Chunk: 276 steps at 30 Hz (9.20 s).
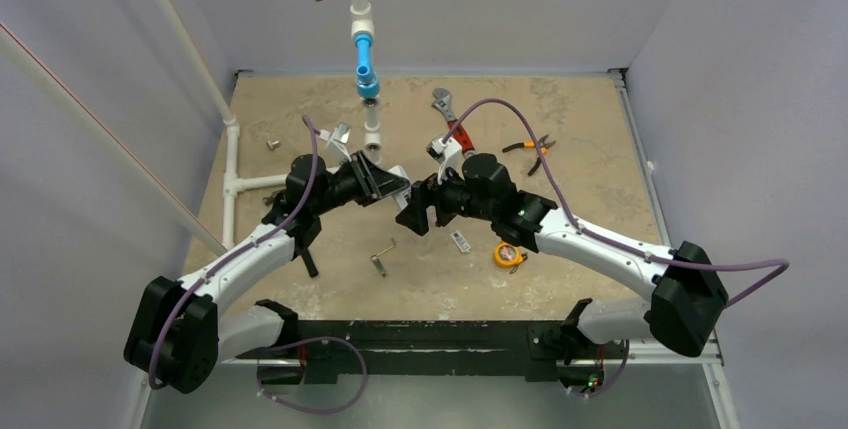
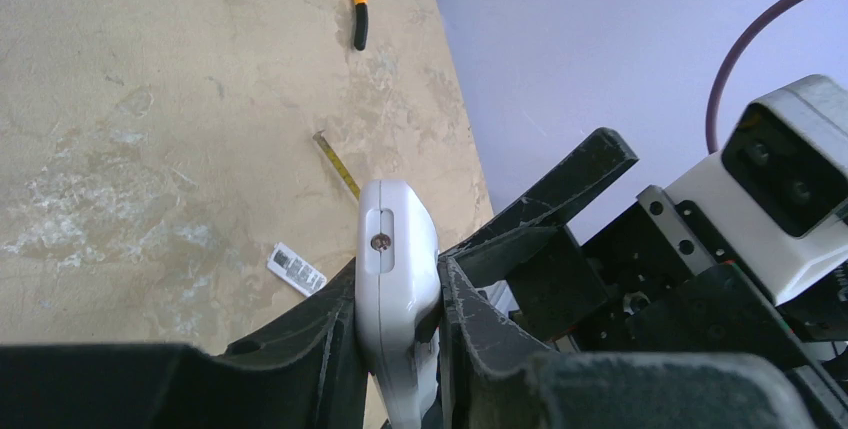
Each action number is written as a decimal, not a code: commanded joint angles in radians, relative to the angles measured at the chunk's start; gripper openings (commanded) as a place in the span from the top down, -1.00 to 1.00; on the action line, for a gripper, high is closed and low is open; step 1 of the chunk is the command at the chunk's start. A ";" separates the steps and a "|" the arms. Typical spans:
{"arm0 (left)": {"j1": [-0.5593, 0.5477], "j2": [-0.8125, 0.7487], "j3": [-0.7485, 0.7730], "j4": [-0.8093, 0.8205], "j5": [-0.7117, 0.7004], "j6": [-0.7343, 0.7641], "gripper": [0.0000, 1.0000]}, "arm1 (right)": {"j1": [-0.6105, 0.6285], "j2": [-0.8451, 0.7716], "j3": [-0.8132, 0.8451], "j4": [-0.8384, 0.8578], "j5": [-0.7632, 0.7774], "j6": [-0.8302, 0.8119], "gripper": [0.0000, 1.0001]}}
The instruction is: Load the batteries into the remote control
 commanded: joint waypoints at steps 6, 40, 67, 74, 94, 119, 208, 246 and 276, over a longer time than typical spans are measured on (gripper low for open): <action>0.003 -0.006 0.058 0.038 -0.009 -0.012 1.00 | 0.036 0.059 0.061 -0.030 0.089 -0.058 -0.70; 0.009 0.005 0.097 -0.043 0.017 -0.013 0.02 | 0.056 0.032 0.072 -0.131 0.137 -0.301 1.00; 0.013 0.017 0.089 -0.016 0.042 -0.021 0.14 | 0.056 0.020 0.060 -0.146 0.172 -0.315 1.00; 0.013 0.027 0.083 -0.013 0.055 -0.011 0.35 | 0.056 0.012 0.057 -0.137 0.175 -0.311 1.00; 0.025 0.017 0.078 -0.049 0.031 0.017 1.00 | 0.053 -0.125 -0.016 -0.065 0.303 -0.250 -0.04; 0.124 -0.014 0.073 -0.180 -0.006 0.026 1.00 | -0.085 -0.047 -0.207 -0.157 0.303 -0.114 -0.39; 0.124 0.091 0.084 -0.047 0.051 -0.048 1.00 | -0.008 -0.018 -0.021 -0.410 0.422 -0.230 0.61; -0.007 0.177 0.045 0.242 0.116 -0.101 1.00 | -0.008 -0.109 0.179 -0.456 0.075 -0.392 0.61; -0.039 0.131 0.083 0.126 0.079 -0.007 1.00 | -0.008 -0.097 0.190 -0.402 0.130 -0.361 0.62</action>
